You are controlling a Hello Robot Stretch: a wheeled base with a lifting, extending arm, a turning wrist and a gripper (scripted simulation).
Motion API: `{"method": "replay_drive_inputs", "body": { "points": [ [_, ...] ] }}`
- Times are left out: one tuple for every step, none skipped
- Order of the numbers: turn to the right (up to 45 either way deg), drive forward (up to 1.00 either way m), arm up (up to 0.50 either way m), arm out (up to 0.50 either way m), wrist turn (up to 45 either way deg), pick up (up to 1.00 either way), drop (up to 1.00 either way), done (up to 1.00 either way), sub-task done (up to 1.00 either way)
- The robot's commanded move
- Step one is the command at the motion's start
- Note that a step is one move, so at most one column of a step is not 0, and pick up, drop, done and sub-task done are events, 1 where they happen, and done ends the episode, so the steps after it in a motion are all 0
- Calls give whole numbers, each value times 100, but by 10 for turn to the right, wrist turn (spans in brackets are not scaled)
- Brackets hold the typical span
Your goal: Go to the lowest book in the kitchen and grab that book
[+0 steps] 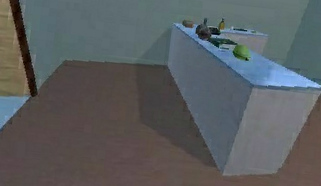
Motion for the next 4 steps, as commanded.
{"method": "replay_drive_inputs", "body": {
  "points": [
    [0,100,0,0,0,0,0,0,0],
    [0,70,0,0,0,0,0,0,0],
    [-90,0,0,0,0,0,0,0,0],
    [0,100,0,0,0,0,0,0,0]
  ]
}}
